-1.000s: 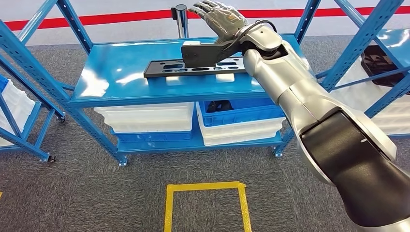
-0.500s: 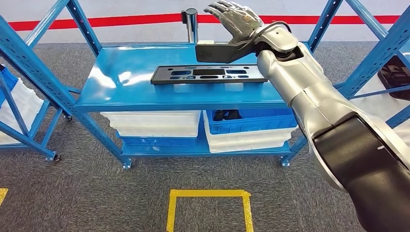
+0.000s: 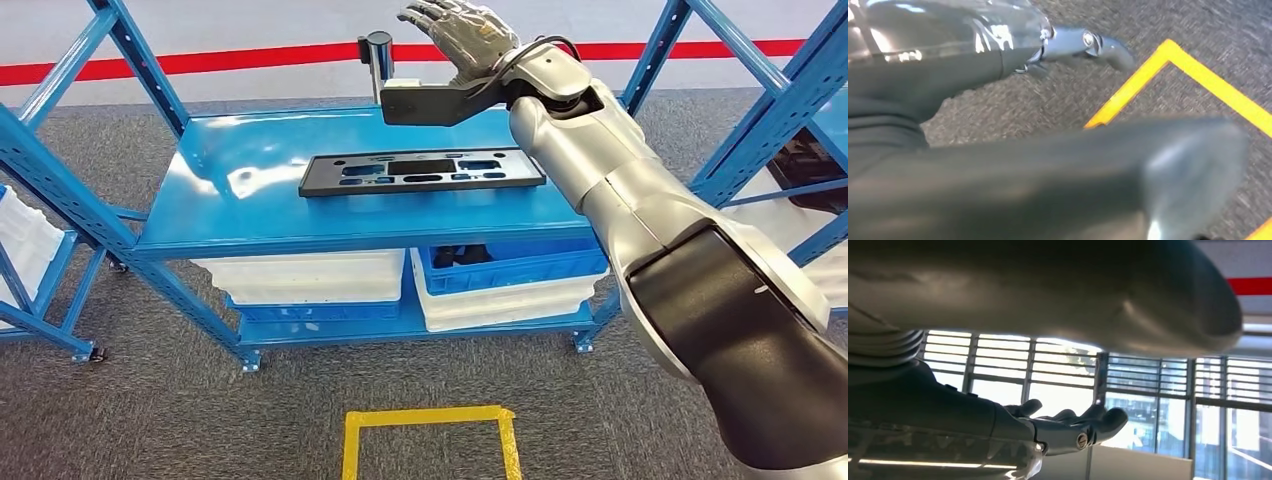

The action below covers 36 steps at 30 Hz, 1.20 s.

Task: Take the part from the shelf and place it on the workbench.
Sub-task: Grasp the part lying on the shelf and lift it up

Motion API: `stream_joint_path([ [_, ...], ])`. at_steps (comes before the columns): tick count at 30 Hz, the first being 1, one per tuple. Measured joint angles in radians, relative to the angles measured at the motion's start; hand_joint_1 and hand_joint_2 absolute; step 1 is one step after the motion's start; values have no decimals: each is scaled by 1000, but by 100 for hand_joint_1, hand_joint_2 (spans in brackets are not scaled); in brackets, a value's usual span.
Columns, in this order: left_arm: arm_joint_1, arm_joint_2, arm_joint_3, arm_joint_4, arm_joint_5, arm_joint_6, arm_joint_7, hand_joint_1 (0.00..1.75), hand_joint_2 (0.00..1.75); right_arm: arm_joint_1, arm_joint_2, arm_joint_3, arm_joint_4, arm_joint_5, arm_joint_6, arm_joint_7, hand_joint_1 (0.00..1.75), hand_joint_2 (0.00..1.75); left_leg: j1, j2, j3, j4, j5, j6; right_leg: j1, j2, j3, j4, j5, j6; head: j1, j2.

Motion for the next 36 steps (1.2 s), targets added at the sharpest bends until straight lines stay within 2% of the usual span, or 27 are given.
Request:
stream_joint_path([
  [2,-1,0,0,0,0,0,0,0,0,-4,0,0,0,0,0,0,0,0,3,-1,13,-5,-4,11,-1,-1,-11,33,-11,6,5,0],
  [3,-2,0,0,0,1,0,0,0,0,-7,0,0,0,0,0,0,0,0,4,-1,19,-7,-6,16,-1,-1,-35,75,-27,8,10,0],
  [6,-3,0,0,0,2,0,-1,0,0,-6,0,1,0,0,1,-1,0,0,2,-2,28,-7,-18,26,0,-1,-151,251,-90,11,28,0],
  [7,-2,0,0,0,3,0,-1,0,0,-3,0,1,0,0,1,-1,0,0,1,-4,33,-7,-23,26,0,-1,-178,277,-90,11,33,0],
  [8,-1,0,0,0,3,0,-1,0,0,-1,-1,2,0,0,1,-1,0,0,1,-5,41,-6,-30,26,0,-2,-186,264,-67,10,39,0],
  [9,-1,0,0,0,4,0,-1,0,0,0,-1,2,0,0,1,-1,0,0,0,-6,51,-6,-37,25,1,-2,-174,213,-24,8,45,0],
  [10,0,0,0,0,4,1,-1,0,0,-1,-2,2,0,0,1,-1,0,0,-1,-7,61,-6,-45,22,3,-2,-151,141,28,5,50,0],
  [11,-1,0,0,1,5,1,0,0,0,-3,-2,2,0,0,1,-1,0,0,-2,-7,71,-6,-52,19,6,-3,-130,76,62,1,51,0],
  [12,-2,0,0,1,6,1,0,0,0,-5,-2,2,0,0,2,-1,0,0,-2,-6,76,-7,-59,15,10,-4,-112,28,80,-2,52,0],
  [13,-3,0,0,1,6,2,0,0,0,-6,-2,2,0,1,3,-1,0,0,-2,-5,79,-8,-63,10,14,-5,-103,4,84,-7,51,0],
  [14,-4,-1,0,2,7,2,0,0,0,-6,-3,2,0,1,4,-1,0,0,-3,-4,81,-6,-64,4,16,-5,-99,-1,76,-11,49,0],
  [17,-3,-1,0,2,6,2,-1,0,0,-8,-4,2,-1,1,5,-1,0,0,-4,-2,78,27,-74,-12,8,-4,-75,-8,74,-30,44,0],
  [18,-4,-1,0,2,7,2,-1,0,0,-11,-3,2,-1,0,5,-1,0,0,-3,-2,60,64,-88,-16,5,-4,-67,-9,71,-35,37,0],
  [19,-5,-1,0,2,7,2,-1,0,0,-14,-2,2,-1,0,5,-1,0,0,-1,-2,29,121,-109,-20,4,-3,-60,-9,65,-39,30,0],
  [21,-5,-1,0,3,7,2,0,0,0,-13,-1,3,-1,0,5,-1,0,0,5,-2,-50,247,-154,-25,4,-2,-48,-9,54,-42,17,0],
  [22,-4,-1,0,3,7,2,0,0,0,-10,-1,3,-1,0,6,-1,0,0,7,-1,-78,280,-159,-27,4,-2,-40,-9,47,-41,14,0],
  [23,-2,-1,0,3,7,2,0,0,0,-8,-1,3,-1,0,6,-1,0,0,8,-1,-88,275,-143,-27,4,-1,-31,-9,40,-40,11,0],
  [24,-1,-1,0,3,7,2,0,0,0,-7,-1,3,-1,0,6,-2,0,0,10,-1,-78,231,-107,-27,4,0,-21,-9,33,-37,8,0],
  [25,0,-1,0,3,6,2,0,0,0,-7,-1,3,-1,0,6,-2,0,0,11,-1,-54,158,-57,-27,3,0,-10,-9,24,-34,6,0],
  [26,-1,-1,0,3,6,2,1,0,0,-8,-1,3,-1,0,6,-2,0,0,11,0,-29,89,-23,-27,2,0,0,-9,16,-29,4,0],
  [27,-1,-1,0,3,6,2,1,0,0,-10,-2,3,-1,0,6,-2,0,0,10,1,-9,36,-7,-24,1,0,8,-10,9,-23,3,0],
  [28,-1,-1,0,4,6,2,2,0,0,-11,-2,3,-1,0,7,-2,0,0,7,2,3,7,0,-19,1,-1,12,-11,3,-16,2,0],
  [29,0,-1,0,4,6,2,3,0,0,-12,-2,3,-1,0,8,-2,0,0,4,3,7,1,-8,-13,2,-1,15,-9,0,-10,1,0],
  [31,2,0,0,4,6,3,4,0,0,-10,-4,3,-2,1,9,-2,0,0,3,3,16,-3,-4,1,2,-1,19,-2,-3,0,2,0],
  [33,1,0,0,4,9,2,2,0,0,-12,-6,3,-2,0,9,-6,0,0,5,2,28,-6,-7,12,0,-2,-4,48,-15,4,9,0],
  [34,0,0,0,4,11,-1,-1,0,0,-12,-7,3,-3,0,9,-9,0,0,5,2,31,-8,-9,17,0,-2,-35,98,-33,5,15,0],
  [36,-1,0,0,4,17,-9,-9,0,0,-3,-13,3,-3,-5,10,-23,0,0,5,1,34,-7,-15,23,0,-2,-118,223,-80,8,28,0],
])
